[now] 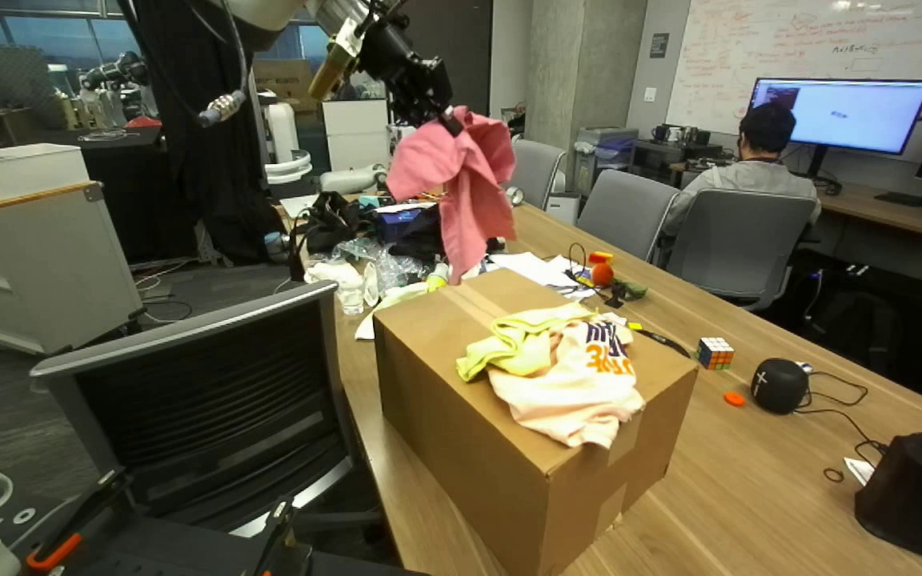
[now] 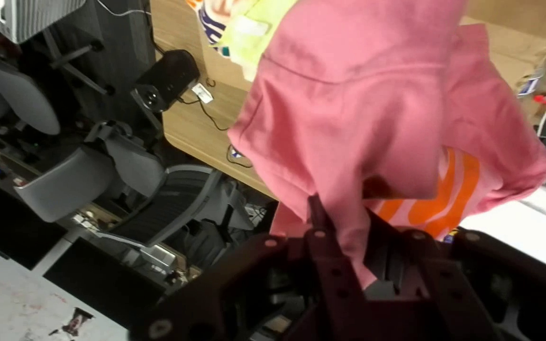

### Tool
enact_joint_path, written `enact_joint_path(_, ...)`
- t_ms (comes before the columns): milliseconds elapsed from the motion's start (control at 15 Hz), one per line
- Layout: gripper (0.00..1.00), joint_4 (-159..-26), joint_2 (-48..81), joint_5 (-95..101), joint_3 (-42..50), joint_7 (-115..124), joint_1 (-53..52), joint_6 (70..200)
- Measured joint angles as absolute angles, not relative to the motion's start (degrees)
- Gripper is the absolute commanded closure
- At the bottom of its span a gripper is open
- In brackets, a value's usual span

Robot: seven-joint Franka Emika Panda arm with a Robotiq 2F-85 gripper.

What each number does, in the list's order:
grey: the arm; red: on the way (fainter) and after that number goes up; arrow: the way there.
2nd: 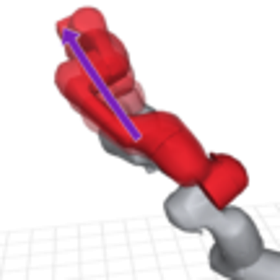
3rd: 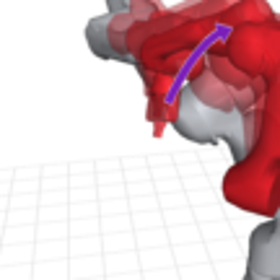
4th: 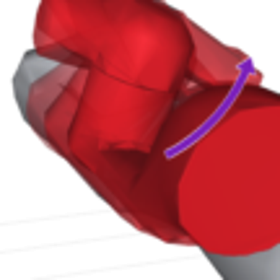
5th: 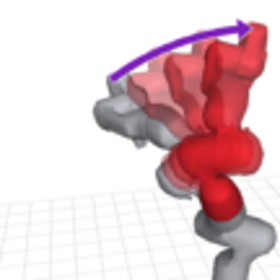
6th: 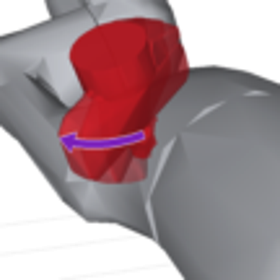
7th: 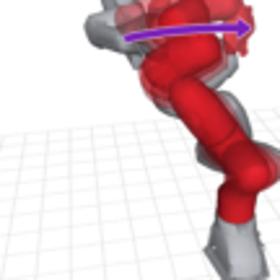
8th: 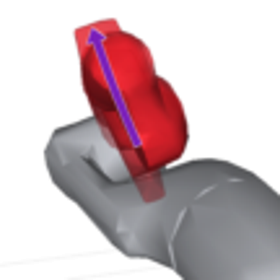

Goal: Move the shirts from the chair on to the box

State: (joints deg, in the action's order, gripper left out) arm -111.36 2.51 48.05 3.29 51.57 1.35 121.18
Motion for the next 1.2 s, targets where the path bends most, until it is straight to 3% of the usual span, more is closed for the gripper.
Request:
enact_joint_path(200,0.96,-109.7,2.5,48.1,4.6,52.6,3.1,119.3)
enact_joint_path(267,0.59,-109.5,2.5,48.1,4.9,52.8,3.5,119.0)
enact_joint_path(400,0.52,-109.3,2.5,48.1,5.1,52.9,4.0,118.3)
enact_joint_path(867,0.0,-110.0,2.6,46.5,5.0,49.9,4.1,117.5)
enact_joint_path(1200,0.0,-114.9,0.6,36.5,4.4,36.0,3.9,118.1)
